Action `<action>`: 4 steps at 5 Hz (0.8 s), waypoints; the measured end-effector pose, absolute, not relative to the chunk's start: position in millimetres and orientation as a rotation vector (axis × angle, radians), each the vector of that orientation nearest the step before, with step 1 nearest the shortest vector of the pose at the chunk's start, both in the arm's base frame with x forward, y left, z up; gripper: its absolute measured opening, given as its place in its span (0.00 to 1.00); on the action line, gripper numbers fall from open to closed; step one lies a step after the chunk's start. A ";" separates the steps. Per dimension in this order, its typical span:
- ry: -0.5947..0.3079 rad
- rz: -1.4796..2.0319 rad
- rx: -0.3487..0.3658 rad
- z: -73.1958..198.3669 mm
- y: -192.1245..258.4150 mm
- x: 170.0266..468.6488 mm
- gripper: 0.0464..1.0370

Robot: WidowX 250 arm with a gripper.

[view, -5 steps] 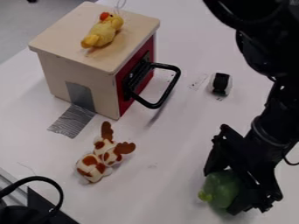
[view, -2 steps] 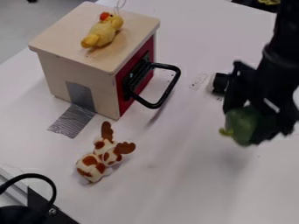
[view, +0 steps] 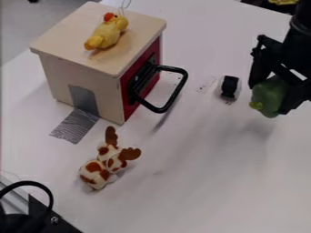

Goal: Place the green bell pepper on the right side of the black object

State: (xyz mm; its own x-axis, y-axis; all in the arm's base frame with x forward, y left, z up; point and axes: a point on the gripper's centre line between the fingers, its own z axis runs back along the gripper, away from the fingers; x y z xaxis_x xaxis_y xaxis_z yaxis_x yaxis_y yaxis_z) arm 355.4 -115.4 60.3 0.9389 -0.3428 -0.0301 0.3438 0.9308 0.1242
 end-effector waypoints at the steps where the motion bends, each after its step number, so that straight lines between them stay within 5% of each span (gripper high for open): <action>1: 0.026 -0.276 0.121 44.0 -117.4 379.1 0.83; 2: 0.092 -0.190 0.108 21.8 -111.1 393.4 0.83; 4: 0.122 -0.121 0.086 23.1 -91.5 402.8 0.96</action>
